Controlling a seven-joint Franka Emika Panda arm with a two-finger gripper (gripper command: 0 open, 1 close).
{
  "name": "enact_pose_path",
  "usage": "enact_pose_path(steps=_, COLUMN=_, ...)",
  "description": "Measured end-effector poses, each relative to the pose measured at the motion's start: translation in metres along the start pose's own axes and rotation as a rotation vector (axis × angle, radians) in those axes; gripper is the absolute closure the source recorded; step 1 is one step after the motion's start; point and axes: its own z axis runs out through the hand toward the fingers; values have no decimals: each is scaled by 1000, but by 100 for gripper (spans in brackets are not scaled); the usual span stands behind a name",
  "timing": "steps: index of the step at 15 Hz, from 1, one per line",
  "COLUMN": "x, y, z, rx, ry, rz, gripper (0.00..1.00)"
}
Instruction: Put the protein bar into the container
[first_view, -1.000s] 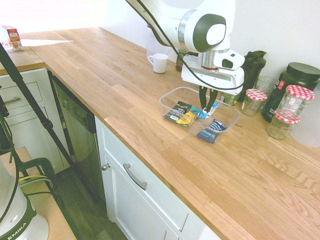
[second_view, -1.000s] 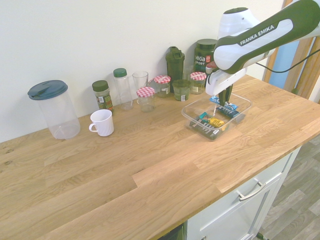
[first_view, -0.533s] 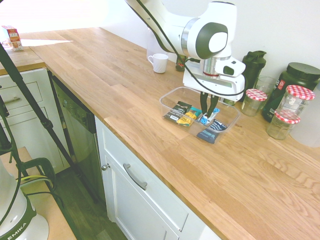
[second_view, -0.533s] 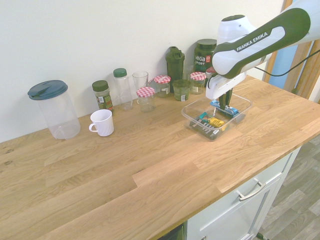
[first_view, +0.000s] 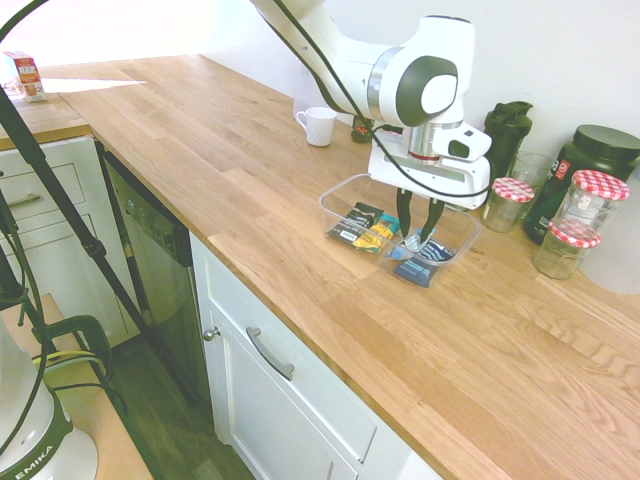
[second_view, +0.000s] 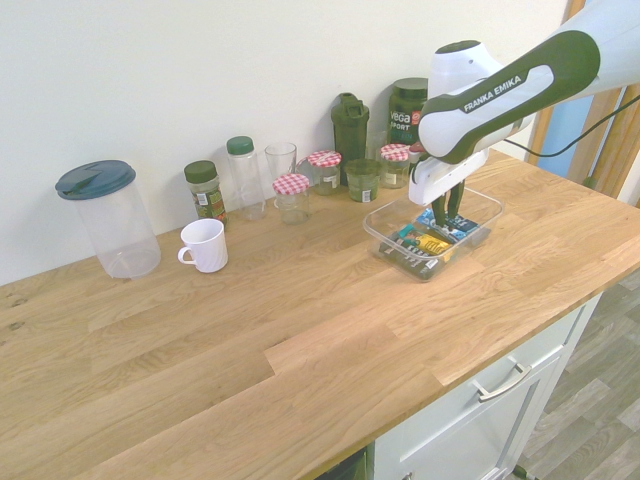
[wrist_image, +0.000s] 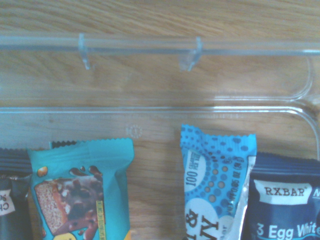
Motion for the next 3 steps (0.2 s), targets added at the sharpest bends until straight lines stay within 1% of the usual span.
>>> enact_pose_path(steps=2, x=2, y=5, z=-21, rx=17, ry=20, rz=7, gripper=0)
enact_pose_path(steps=3, x=2, y=10, z=-39, rx=32, ry=30, rz=8, gripper=0)
